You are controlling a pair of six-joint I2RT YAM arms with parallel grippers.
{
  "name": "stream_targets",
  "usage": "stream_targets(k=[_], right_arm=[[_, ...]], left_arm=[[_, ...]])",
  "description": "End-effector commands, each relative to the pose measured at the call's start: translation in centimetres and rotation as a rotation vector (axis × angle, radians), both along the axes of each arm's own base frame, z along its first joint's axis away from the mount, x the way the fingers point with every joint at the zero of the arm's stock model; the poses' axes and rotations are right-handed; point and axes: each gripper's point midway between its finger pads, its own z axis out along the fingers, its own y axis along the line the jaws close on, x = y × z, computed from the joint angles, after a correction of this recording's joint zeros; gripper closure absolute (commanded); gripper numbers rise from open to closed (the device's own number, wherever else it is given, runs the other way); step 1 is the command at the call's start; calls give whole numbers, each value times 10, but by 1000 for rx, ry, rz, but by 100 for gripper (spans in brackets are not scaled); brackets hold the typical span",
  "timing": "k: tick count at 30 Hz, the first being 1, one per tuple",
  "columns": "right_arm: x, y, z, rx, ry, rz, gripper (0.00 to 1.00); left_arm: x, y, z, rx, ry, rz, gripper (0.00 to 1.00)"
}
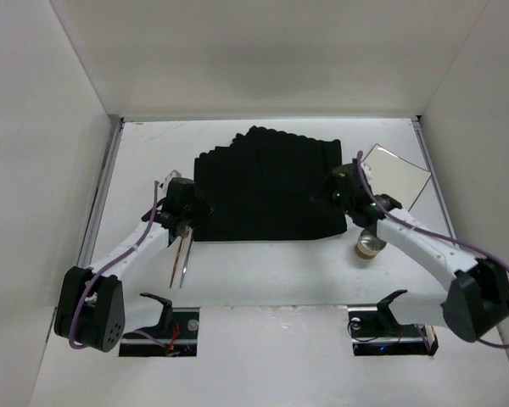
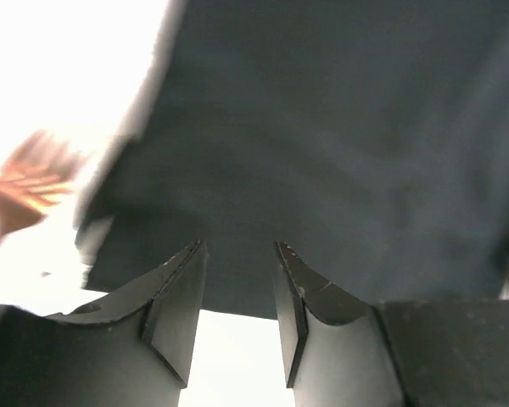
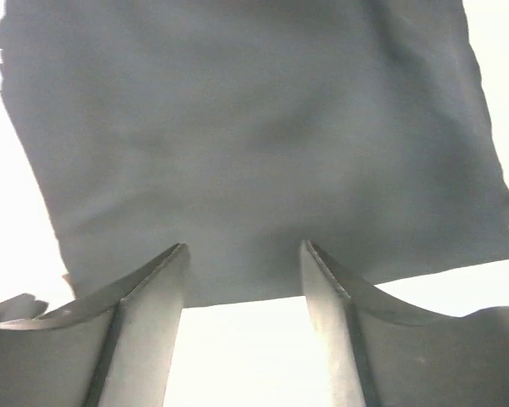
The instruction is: Set the dinner table for one person
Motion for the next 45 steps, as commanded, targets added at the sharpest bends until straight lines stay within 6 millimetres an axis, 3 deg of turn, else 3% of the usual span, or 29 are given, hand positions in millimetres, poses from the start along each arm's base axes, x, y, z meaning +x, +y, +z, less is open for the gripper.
stream_targets(k=[1,3,5,11,15,20,25,39,45], right_arm=[[15,-4,87,77,-208,36,36],[21,-35,109,95,-275,-49,33],[27,-75,114,104,-308,-167,32],[17,-196,65,129,-256,-582,32],[1,-246,25,121,-201,-756,32],[4,-271,-19,206,-138,-818,35],[24,-280,-29,280,-182,-825,37],[22,-295,-79,390,-156,-1015,43],[29,-299,-81,419,-193,-1049,43]], left_arm=[[15,-32,55,-48,-129,-96,65],[18,-48,69,-57,-160,-134,64],[18,-62,75,-59,-174,-172,64],[3,-88,68,-59,-161,-256,64],[-3,-90,63,-66,-152,-271,64],[-5,-95,62,-80,-151,-291,64],[-10,-100,55,-95,-141,-312,64],[-6,-100,46,-131,-123,-315,64],[-6,-102,43,-134,-114,-316,64]])
